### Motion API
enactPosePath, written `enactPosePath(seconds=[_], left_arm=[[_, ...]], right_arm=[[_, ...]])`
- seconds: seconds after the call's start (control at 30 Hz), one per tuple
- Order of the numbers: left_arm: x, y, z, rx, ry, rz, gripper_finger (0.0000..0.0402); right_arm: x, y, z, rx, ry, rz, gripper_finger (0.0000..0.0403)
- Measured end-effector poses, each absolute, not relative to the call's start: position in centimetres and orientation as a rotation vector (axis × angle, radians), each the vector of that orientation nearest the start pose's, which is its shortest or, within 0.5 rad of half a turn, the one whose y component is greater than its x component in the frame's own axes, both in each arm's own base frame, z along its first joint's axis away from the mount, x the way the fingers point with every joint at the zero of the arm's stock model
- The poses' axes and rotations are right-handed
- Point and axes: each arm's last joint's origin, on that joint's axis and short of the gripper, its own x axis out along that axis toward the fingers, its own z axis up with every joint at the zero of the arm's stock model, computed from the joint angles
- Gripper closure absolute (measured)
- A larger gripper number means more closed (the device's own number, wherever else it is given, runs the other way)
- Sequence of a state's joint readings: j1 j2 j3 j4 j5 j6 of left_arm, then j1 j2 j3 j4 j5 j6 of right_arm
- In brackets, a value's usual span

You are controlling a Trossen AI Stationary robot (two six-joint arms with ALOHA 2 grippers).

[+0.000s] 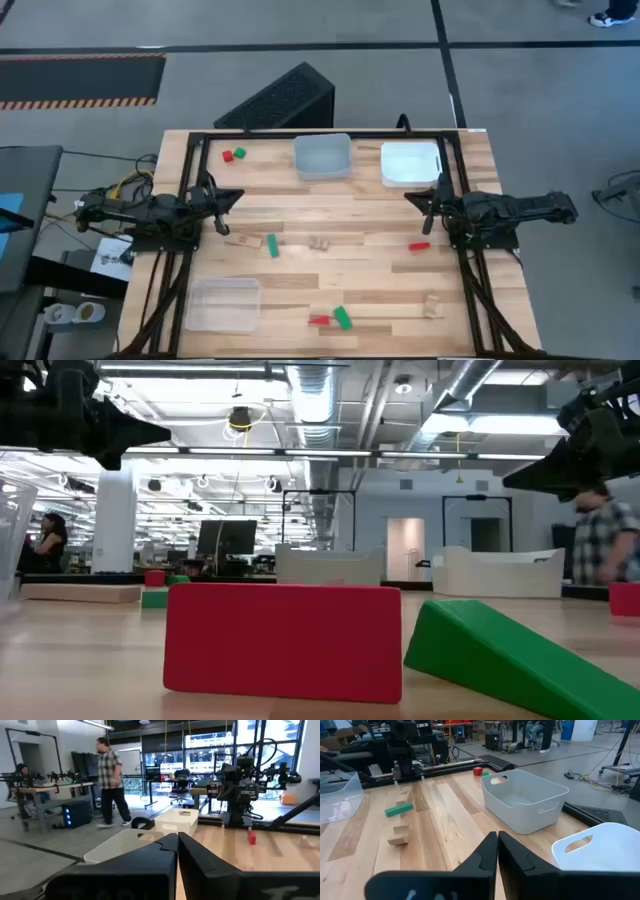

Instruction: Sort & place blocks by color

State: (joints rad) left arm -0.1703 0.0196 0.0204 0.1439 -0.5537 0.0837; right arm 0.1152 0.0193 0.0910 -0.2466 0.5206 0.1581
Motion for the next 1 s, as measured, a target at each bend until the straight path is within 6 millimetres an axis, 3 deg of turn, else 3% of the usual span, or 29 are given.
enactPosePath(seconds=[0.2, 0.33, 0.5, 0.63, 0.83, 1.0], left_arm=[[9.2, -0.2, 19.3, -0.001, -0.181, 0.338, 0.0379], [9.0, -0.2, 19.9, -0.026, -0.192, 0.323, 0.0329], [9.1, -0.4, 22.9, -0.141, -0.101, 0.249, 0.0249], [10.5, -0.4, 23.3, -0.146, 0.130, 0.349, 0.0207], [14.0, -1.0, 23.2, -0.098, 0.334, 0.357, 0.0193], [16.9, -1.6, 26.2, 0.004, 0.407, 0.288, 0.0193]], right_arm=[[8.9, -0.4, 17.0, 0.100, 0.135, -0.417, 0.0365], [8.9, -0.4, 17.0, 0.100, 0.135, -0.417, 0.0365], [8.9, -0.4, 17.0, 0.101, 0.135, -0.417, 0.0365], [8.9, -0.4, 17.0, 0.100, 0.135, -0.416, 0.0365], [8.9, -0.4, 17.0, 0.100, 0.135, -0.417, 0.0365], [8.9, -0.4, 17.0, 0.100, 0.135, -0.417, 0.0365]])
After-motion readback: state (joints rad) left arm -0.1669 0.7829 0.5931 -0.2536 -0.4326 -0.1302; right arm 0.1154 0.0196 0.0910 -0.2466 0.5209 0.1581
